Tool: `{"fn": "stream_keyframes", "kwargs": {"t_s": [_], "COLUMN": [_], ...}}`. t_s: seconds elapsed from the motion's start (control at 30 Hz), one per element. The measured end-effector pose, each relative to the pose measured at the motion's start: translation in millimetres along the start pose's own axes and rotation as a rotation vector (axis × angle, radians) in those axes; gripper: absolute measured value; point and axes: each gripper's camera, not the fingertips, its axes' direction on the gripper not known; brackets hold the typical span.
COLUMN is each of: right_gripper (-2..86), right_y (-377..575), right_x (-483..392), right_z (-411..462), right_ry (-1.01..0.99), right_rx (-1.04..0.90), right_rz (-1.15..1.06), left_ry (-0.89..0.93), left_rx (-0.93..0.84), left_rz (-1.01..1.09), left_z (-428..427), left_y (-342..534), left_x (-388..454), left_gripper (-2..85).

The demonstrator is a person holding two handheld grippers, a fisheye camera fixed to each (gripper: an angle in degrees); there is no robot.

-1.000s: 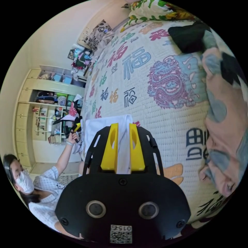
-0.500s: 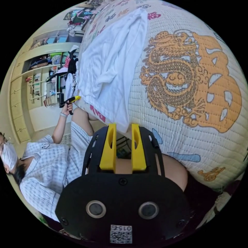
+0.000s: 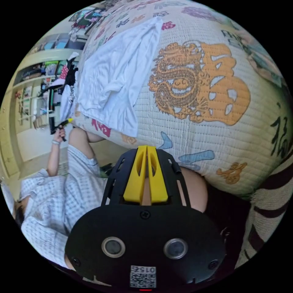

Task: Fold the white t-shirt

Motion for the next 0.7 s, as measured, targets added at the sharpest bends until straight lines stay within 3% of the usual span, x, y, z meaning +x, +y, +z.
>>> {"fn": "stream_keyframes", "kwargs": {"t_s": [0.1,0.17,0.27,0.5,0.7], "right_gripper": [1.2,3.3,6.1,7.9,3.9], "right_y": [1.4,-3.0,-25.0,-67.6,-52.0], "right_x": [-36.2,-83.6,-129.1,-159.1,-169.2], "right_z": [-7.5,-5.4,20.5,75.6,103.3], "right_ry": [0.089,0.273,0.417,0.446,0.445], "right_rx": [0.147,0.238,0.201,0.060,0.026], "right_rz": [-0.177,-0.398,-0.586,-0.770,-0.851], "left_ry": [0.032,0.023,0.008,-0.045,-0.167], "left_rx": [0.033,0.023,-0.013,-0.181,-0.146], "left_rz": [0.155,0.294,0.505,0.629,0.782], "left_z": [21.8,47.8,108.8,256.9,282.1], "left_y": [2.6,-0.6,-8.4,-22.9,18.2], "left_x": [44.2,84.7,155.6,231.4,250.4], "left_gripper": [4.5,6.9,8.3,7.4,0.5]}}
